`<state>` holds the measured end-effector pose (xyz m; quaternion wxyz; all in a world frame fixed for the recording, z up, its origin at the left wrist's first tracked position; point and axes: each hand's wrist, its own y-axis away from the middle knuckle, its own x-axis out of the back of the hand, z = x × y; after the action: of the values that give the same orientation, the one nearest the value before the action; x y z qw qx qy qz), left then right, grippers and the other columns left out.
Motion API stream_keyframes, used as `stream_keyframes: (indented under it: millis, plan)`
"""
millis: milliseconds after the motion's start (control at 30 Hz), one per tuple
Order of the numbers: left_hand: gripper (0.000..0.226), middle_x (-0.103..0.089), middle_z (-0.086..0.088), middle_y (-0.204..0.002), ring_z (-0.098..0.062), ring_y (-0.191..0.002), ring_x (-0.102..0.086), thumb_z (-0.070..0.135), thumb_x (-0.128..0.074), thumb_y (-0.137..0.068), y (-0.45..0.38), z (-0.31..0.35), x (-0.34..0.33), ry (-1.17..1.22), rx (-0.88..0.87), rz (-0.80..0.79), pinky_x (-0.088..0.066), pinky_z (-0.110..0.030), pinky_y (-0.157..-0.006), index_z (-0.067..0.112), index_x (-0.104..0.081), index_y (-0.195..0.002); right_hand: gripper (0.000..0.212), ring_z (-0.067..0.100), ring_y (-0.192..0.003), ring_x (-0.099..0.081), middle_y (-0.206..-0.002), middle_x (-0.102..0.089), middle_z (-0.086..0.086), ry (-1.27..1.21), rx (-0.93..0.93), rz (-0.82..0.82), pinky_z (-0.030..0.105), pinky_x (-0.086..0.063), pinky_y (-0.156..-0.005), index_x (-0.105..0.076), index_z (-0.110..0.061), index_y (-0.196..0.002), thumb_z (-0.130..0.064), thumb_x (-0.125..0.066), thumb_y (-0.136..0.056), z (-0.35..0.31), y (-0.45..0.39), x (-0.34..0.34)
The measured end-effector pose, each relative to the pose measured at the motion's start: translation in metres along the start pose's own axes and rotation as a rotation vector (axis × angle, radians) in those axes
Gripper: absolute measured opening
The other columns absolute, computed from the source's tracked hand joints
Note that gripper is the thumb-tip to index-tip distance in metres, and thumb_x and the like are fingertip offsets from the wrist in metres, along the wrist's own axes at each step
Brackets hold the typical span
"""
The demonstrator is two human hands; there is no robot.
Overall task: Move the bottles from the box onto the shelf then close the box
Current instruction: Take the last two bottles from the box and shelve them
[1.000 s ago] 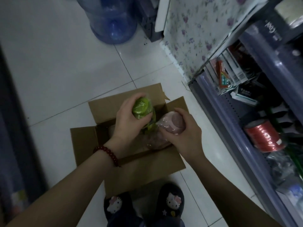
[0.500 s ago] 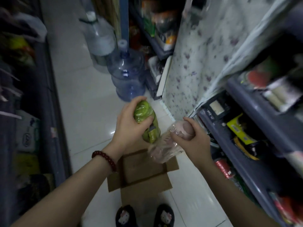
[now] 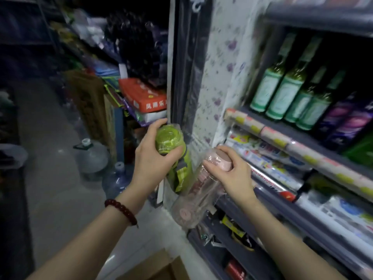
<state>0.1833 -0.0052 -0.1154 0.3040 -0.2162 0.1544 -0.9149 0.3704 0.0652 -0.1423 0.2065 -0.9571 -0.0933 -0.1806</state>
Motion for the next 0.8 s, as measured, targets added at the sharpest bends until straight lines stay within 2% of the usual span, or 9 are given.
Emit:
stream_keyframes:
  millis: [100, 167, 233, 300, 367, 567, 600, 700, 800]
  plan:
    - [0.063, -0.063, 0.018, -0.099, 0.009, -0.084, -0.06, 0.025, -0.075, -0.072, -0.018, 0.054, 0.001, 0.067, -0.06, -0.043, -0.041, -0.001, -0.067, 0.044, -0.045, -0.124, 0.038, -0.011, -0.095, -0.058, -0.101, -0.068, -0.018, 0.021, 0.049, 0.063, 0.002, -0.037, -0.079, -0.065, -0.028, -0.099, -0.038, -0.082, -0.067, -0.045, -0.008, 0.038]
    - [0.065, -0.061, 0.02, -0.095, 0.009, -0.081, -0.06, 0.023, -0.075, -0.072, -0.027, 0.089, -0.001, 0.103, -0.112, -0.07, -0.041, -0.003, -0.065, 0.042, -0.044, -0.126, 0.034, -0.014, -0.095, -0.058, -0.097, -0.068, -0.024, 0.052, 0.088, 0.098, 0.002, -0.038, -0.079, -0.064, -0.033, -0.097, -0.04, -0.081, -0.069, -0.07, -0.012, 0.063]
    - [0.067, -0.06, 0.015, -0.104, 0.001, -0.087, -0.06, 0.029, -0.074, -0.071, -0.034, 0.123, -0.005, 0.117, -0.16, -0.098, -0.046, -0.015, -0.074, 0.044, -0.04, -0.127, 0.03, -0.014, -0.093, -0.059, -0.095, -0.068, -0.029, 0.06, 0.095, 0.11, 0.004, -0.042, -0.078, -0.064, -0.038, -0.096, -0.04, -0.08, -0.07, -0.095, -0.014, 0.088]
    - [0.068, -0.061, 0.012, -0.108, -0.001, -0.084, -0.061, 0.032, -0.074, -0.07, -0.04, 0.153, -0.01, 0.141, -0.193, -0.118, -0.048, -0.022, -0.077, 0.045, -0.038, -0.126, 0.036, -0.009, -0.09, -0.061, -0.094, -0.069, -0.025, 0.074, 0.102, 0.144, 0.01, -0.046, -0.078, -0.065, -0.037, -0.097, -0.05, -0.078, -0.066, -0.116, -0.017, 0.112]
    - [0.068, -0.062, 0.013, -0.104, 0.001, -0.079, -0.061, 0.031, -0.075, -0.069, -0.045, 0.18, -0.017, 0.166, -0.223, -0.129, -0.044, -0.016, -0.072, 0.045, -0.038, -0.124, 0.046, -0.005, -0.092, -0.06, -0.097, -0.068, -0.018, 0.11, 0.114, 0.185, 0.013, -0.045, -0.079, -0.064, -0.034, -0.1, -0.057, -0.075, -0.062, -0.136, -0.019, 0.136]
    - [0.068, -0.057, 0.017, -0.084, 0.02, -0.066, -0.054, 0.019, -0.075, -0.073, -0.05, 0.25, -0.037, 0.259, -0.293, -0.181, -0.037, 0.0, -0.058, 0.033, -0.04, -0.129, 0.036, -0.003, -0.087, -0.061, -0.094, -0.068, -0.014, 0.194, 0.14, 0.283, 0.009, -0.044, -0.071, -0.063, -0.031, -0.095, -0.05, -0.077, -0.068, -0.179, -0.021, 0.204]
    - [0.07, -0.06, 0.015, -0.088, 0.014, -0.075, -0.058, 0.022, -0.076, -0.072, -0.051, 0.261, -0.041, 0.272, -0.299, -0.188, -0.041, -0.003, -0.065, 0.036, -0.039, -0.129, 0.034, -0.004, -0.084, -0.061, -0.091, -0.069, -0.014, 0.202, 0.141, 0.299, 0.009, -0.044, -0.069, -0.063, -0.03, -0.093, -0.049, -0.077, -0.068, -0.184, -0.021, 0.214]
    - [0.071, -0.064, 0.007, -0.105, -0.014, -0.094, -0.062, 0.031, -0.075, -0.067, -0.059, 0.29, -0.055, 0.323, -0.326, -0.213, -0.051, -0.037, -0.088, 0.046, -0.037, -0.125, 0.027, -0.009, -0.072, -0.058, -0.081, -0.067, -0.015, 0.205, 0.154, 0.353, 0.005, -0.042, -0.064, -0.063, -0.027, -0.087, -0.041, -0.079, -0.07, -0.201, -0.024, 0.247]
    - [0.068, -0.052, 0.007, -0.131, -0.006, -0.094, -0.057, 0.029, -0.074, -0.072, -0.065, 0.327, -0.067, 0.355, -0.404, -0.2, -0.047, -0.034, -0.09, 0.041, -0.037, -0.128, 0.031, 0.002, -0.075, -0.063, -0.083, -0.07, -0.009, 0.18, 0.161, 0.398, 0.017, -0.051, -0.069, -0.068, -0.023, -0.09, -0.042, -0.08, -0.069, -0.221, -0.033, 0.282]
